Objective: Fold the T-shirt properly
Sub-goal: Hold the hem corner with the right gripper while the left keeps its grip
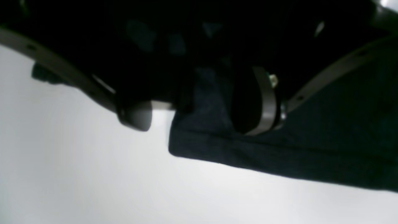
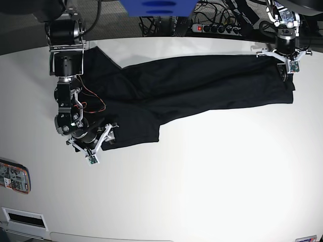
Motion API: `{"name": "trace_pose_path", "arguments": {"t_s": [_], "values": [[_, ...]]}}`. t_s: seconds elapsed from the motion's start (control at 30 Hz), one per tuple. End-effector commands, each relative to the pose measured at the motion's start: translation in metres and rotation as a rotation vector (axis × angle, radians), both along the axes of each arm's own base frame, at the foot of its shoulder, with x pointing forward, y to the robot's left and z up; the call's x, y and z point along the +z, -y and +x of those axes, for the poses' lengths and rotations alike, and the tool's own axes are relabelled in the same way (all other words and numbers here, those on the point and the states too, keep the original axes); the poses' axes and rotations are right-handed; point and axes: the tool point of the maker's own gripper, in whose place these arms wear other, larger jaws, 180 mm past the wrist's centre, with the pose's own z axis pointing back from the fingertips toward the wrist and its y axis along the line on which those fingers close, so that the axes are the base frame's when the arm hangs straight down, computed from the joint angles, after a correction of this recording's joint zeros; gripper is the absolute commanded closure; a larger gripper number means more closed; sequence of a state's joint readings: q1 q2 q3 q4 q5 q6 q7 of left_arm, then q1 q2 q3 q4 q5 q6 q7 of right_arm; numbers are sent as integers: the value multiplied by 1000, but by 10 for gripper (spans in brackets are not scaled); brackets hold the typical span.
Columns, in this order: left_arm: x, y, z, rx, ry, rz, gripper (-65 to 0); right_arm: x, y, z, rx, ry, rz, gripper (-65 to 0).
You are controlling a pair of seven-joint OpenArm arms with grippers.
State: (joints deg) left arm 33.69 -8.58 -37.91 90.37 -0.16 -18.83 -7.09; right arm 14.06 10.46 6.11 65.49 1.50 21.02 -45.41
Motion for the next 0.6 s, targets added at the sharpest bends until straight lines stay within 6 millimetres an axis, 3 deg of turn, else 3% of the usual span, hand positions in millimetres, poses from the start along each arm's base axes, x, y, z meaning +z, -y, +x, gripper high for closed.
{"name": "trace_pose_path", "arguments": {"t_s": [0.0, 0.17, 0.4, 0.57], "values": [[11, -4, 4, -5, 37, 17, -26, -4, 7, -4, 4, -34, -43, -422], [12, -4, 5, -5, 41, 17, -26, -3, 7, -4, 6, -32, -46, -422], [12, -4, 5, -5, 41, 17, -26, 40, 5, 19, 23, 53, -85, -422], [12, -4, 5, -5, 41, 17, -26, 58, 6, 31, 23, 82, -97, -422]]}}
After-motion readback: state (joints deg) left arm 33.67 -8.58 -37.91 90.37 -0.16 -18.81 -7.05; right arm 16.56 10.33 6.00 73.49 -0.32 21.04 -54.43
